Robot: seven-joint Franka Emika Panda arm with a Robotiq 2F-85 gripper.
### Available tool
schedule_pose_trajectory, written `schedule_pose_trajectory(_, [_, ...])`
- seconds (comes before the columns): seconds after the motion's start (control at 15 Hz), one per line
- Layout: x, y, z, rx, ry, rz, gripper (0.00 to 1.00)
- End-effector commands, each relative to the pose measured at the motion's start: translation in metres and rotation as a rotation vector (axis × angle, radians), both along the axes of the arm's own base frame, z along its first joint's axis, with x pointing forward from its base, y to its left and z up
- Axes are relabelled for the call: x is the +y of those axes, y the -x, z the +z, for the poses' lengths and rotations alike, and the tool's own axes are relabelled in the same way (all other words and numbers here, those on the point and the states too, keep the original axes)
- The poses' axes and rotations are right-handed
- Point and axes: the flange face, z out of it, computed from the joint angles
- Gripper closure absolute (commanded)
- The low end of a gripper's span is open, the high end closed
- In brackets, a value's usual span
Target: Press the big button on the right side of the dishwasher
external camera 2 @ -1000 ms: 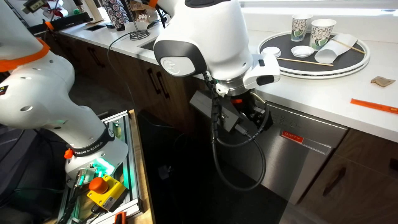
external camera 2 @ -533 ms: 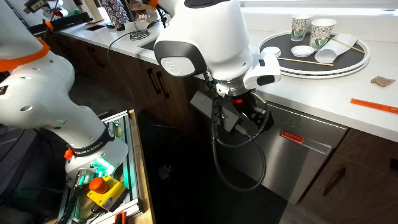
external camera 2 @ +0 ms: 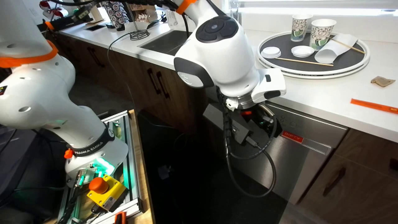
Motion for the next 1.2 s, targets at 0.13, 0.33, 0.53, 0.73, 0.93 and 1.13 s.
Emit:
schedule_pose_trajectory(0.13, [-0.008,-0.03,-0.037,-0.028,-0.017,0.049,0.08])
schedule_pose_trajectory(0.33, [-0.015,-0.042,-0.054,-0.031,-0.03,0.051,0.42])
schedule_pose_trajectory(0.53, [-0.021,-0.057,-0.07,-0.038,-0.035,0.066,0.65])
schedule_pose_trajectory(0.73, [-0.021,-0.073,-0.081,-0.049,-0.045,0.087,0.87])
schedule_pose_trajectory(0.93, [-0.017,-0.088,-0.087,-0.063,-0.053,0.127,1.0])
schedule_pose_trajectory(1.13, [-0.009,-0.101,-0.091,-0.075,-0.067,0.158,1.0])
